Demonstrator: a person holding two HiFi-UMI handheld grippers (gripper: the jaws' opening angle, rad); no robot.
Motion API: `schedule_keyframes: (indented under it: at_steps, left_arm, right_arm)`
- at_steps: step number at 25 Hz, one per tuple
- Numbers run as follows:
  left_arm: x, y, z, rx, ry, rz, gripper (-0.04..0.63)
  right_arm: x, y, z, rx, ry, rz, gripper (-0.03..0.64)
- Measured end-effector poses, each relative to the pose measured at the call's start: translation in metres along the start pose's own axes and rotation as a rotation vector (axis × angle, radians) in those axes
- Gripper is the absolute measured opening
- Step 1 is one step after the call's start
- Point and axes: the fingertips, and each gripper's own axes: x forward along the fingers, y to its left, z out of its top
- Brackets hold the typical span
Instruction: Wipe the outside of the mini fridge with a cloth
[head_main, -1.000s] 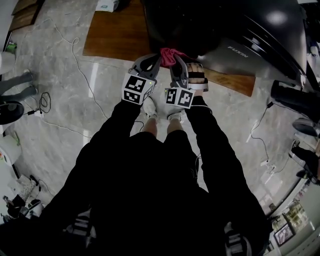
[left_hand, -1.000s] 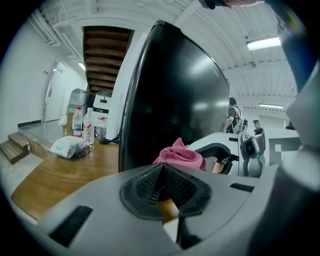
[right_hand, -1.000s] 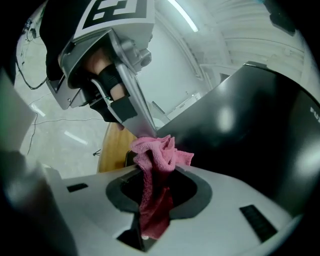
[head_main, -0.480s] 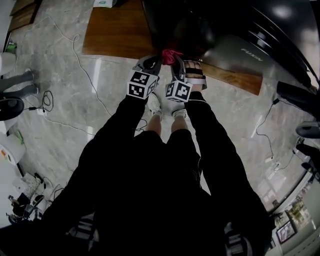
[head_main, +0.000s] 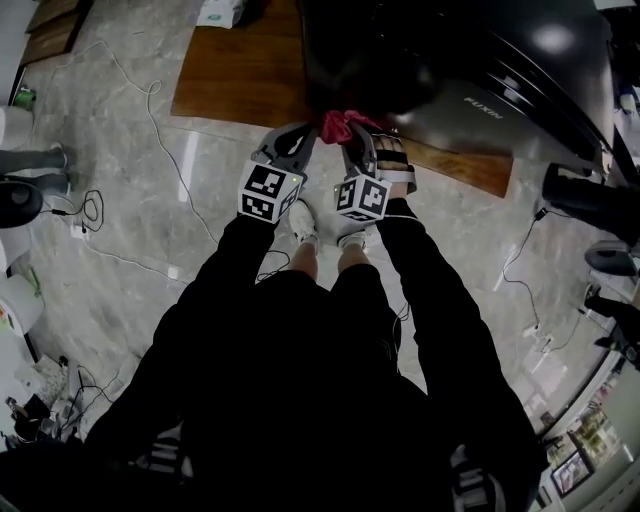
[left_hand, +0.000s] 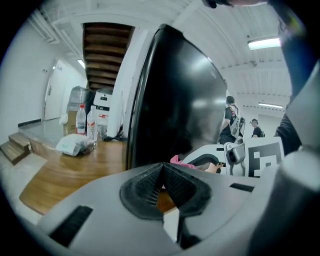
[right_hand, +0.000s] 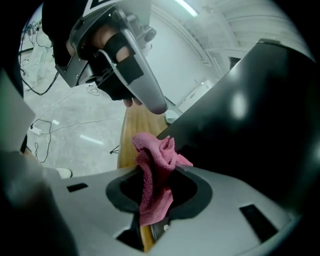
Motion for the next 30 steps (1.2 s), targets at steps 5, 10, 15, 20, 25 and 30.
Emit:
schedule_keyframes:
  at_steps: [5, 10, 15, 20, 25, 30]
  left_arm:
    - [-0.043, -0.033, 0.088, 0.057, -0.101, -0.039, 0.006]
    - [-0.09, -0.08, 0.183, 0.098, -0.209, -0.126, 0.006]
    - [-0.121, -0.121, 0.295, 0.102, -0.356, -0.214, 0.006]
    - [-0.144, -0.164, 0.381, 0.148, -0.441, -0.284, 0.006]
    - [-0.128, -0.198, 0.443, 0.175, -0.462, -0.326, 0.006]
    - [-0.088, -0.221, 0.499, 0.219, -0.461, -0.321, 0.006]
  right_arm:
    - [-0.085, -0.073, 0.047, 0.115, -0.109, -0.133, 0.107]
    - [-0.19, -0.144, 0.096, 0.207, -0.207, -0.274, 0.107]
    - [-0.28, -0.229, 0.12, 0.206, -0.275, -0.42, 0.106]
    - [-0.355, -0.308, 0.118, 0.259, -0.328, -0.502, 0.106]
    - [-0.382, -0.381, 0.079, 0.287, -0.279, -0.496, 0.106]
    - [-0.375, -0.452, 0.045, 0.315, -0.284, -0.428, 0.106]
